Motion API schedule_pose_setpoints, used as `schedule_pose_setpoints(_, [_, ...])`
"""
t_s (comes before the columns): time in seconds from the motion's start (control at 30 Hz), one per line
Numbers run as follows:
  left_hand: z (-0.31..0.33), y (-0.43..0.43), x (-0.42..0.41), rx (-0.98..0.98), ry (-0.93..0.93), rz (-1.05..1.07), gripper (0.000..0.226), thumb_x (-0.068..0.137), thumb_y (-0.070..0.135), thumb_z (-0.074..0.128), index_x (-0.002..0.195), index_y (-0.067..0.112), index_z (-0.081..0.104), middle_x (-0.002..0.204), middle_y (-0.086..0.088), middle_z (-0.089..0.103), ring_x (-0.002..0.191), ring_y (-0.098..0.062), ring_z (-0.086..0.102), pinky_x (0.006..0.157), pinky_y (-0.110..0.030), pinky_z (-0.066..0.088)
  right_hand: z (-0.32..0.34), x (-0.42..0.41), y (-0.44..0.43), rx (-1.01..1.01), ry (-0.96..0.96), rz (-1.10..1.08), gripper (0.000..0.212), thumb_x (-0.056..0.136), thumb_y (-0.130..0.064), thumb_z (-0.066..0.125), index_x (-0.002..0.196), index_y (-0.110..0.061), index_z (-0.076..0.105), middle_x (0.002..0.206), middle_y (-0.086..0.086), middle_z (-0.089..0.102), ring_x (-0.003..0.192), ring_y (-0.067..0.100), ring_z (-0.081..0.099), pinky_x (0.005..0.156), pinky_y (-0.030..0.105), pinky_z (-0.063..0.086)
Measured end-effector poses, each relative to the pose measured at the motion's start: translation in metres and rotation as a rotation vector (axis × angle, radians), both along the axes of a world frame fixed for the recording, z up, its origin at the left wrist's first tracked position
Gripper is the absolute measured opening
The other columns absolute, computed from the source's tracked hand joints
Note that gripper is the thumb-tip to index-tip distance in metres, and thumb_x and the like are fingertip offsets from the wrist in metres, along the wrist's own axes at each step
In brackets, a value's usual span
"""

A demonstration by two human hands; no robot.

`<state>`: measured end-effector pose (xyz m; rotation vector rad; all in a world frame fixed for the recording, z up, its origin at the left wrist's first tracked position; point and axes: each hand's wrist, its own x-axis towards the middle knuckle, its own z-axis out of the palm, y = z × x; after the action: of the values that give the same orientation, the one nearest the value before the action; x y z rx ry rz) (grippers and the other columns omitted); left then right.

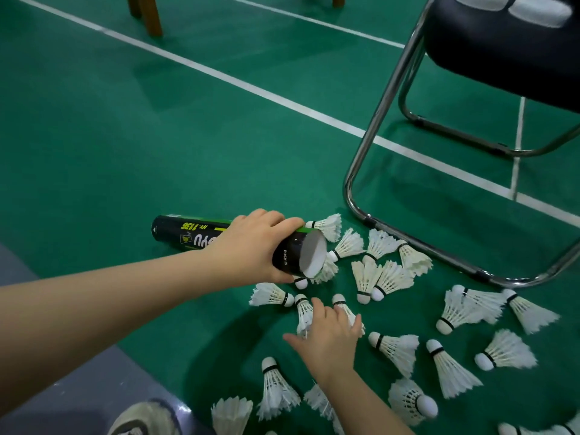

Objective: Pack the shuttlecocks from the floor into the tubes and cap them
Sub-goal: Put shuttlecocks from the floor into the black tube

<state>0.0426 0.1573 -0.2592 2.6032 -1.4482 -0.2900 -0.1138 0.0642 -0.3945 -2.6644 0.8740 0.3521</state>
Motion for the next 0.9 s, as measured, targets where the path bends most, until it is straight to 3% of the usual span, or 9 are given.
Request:
schedule_pose_setpoints(0.17, [0.001,0.006,0.002,-0.042,0.025,0.017,0.083,0.065,0.056,0.072,0.136,0.029,0.036,0.122,0.003,0.050,0.113,-0.021,0.042,0.096,-0.040,0.038,-0.006,0.000,-0.001,-0.054,-0.015,-0.036,0.060,0.085,-0.053,0.051,0.135,-0.024,0.036,0.131,-0.005,0.052,0.134,0.019,0.033,0.113,0.050,0.008])
schedule_pose_setpoints(0.23, [0.001,0.007,0.001,-0.048,0.009,0.012,0.084,0.065,0.057,0.072,0.135,0.029,0.037,0.122,0.003,0.051,0.112,-0.022,0.044,0.095,-0.041,0.039,-0.002,0.004,-0.003,0.012,-0.124,-0.126,0.053,0.085,-0.046,0.051,0.131,-0.023,0.040,0.126,-0.004,0.054,0.121,0.019,0.045,0.112,0.044,0.022])
schedule_pose_setpoints(0.3, [-0.001,0.008,-0.001,-0.049,-0.003,0.007,0.084,0.065,0.057,0.071,0.136,0.029,0.038,0.122,0.003,0.051,0.112,-0.022,0.044,0.094,-0.040,0.039,0.012,0.011,-0.006,0.234,-0.339,-0.309,0.051,0.083,-0.038,0.056,0.128,-0.019,0.040,0.121,0.001,0.053,0.100,0.018,0.053,0.090,0.035,0.042])
schedule_pose_setpoints(0.37, [-0.002,0.008,-0.002,-0.054,-0.005,0.007,0.084,0.065,0.056,0.071,0.136,0.028,0.037,0.122,0.003,0.050,0.113,-0.022,0.043,0.094,-0.039,0.038,0.030,0.015,-0.011,0.488,-0.587,-0.471,0.044,0.084,-0.026,0.059,0.123,-0.021,0.039,0.115,0.003,0.052,0.085,0.014,0.054,0.070,0.029,0.044])
schedule_pose_setpoints(0.47, [-0.002,0.006,-0.005,-0.039,-0.001,0.013,0.084,0.067,0.057,0.069,0.138,0.029,0.033,0.126,0.004,0.047,0.117,-0.020,0.039,0.095,-0.036,0.034,0.056,0.017,-0.024,0.682,-0.960,-0.610,0.038,0.086,-0.016,0.048,0.120,-0.029,0.039,0.103,0.004,0.052,0.079,0.017,0.050,0.062,0.021,0.041])
schedule_pose_setpoints(0.6, [0.000,0.002,-0.009,-0.038,0.006,0.015,0.085,0.068,0.059,0.068,0.139,0.031,0.031,0.128,0.005,0.045,0.118,-0.019,0.038,0.096,-0.036,0.033,0.097,0.018,-0.041,0.740,-1.306,-0.625,0.056,0.077,-0.012,0.038,0.129,-0.030,0.042,0.123,0.000,0.054,0.102,0.019,0.052,0.090,0.027,0.044])
schedule_pose_setpoints(0.7, [0.002,-0.003,-0.011,-0.040,0.019,0.028,0.084,0.067,0.057,0.068,0.138,0.031,0.032,0.127,0.005,0.045,0.118,-0.019,0.038,0.096,-0.036,0.033,0.119,0.015,-0.040,0.733,-1.276,-0.327,0.060,0.077,-0.009,0.038,0.134,-0.029,0.035,0.135,-0.009,0.047,0.113,-0.001,0.051,0.094,0.016,0.042])
schedule_pose_setpoints(0.8, [0.003,-0.008,-0.013,-0.051,0.012,0.036,0.083,0.067,0.056,0.068,0.137,0.031,0.033,0.126,0.005,0.046,0.116,-0.019,0.039,0.095,-0.036,0.035,0.124,0.018,-0.029,0.541,-0.969,-0.037,0.067,0.076,-0.027,0.042,0.134,-0.050,0.017,0.129,-0.039,0.031,0.120,-0.017,0.032,0.101,0.018,0.032])
schedule_pose_setpoints(0.9, [0.002,-0.014,-0.015,-0.058,0.020,0.043,0.078,0.072,0.052,0.065,0.138,0.030,0.030,0.127,0.004,0.046,0.117,-0.020,0.039,0.096,-0.037,0.035,0.117,0.021,-0.013,0.430,-0.785,0.071,0.073,0.077,-0.055,0.039,0.135,-0.055,-0.005,0.143,-0.032,0.012,0.132,-0.015,0.004,0.112,0.027,0.012])
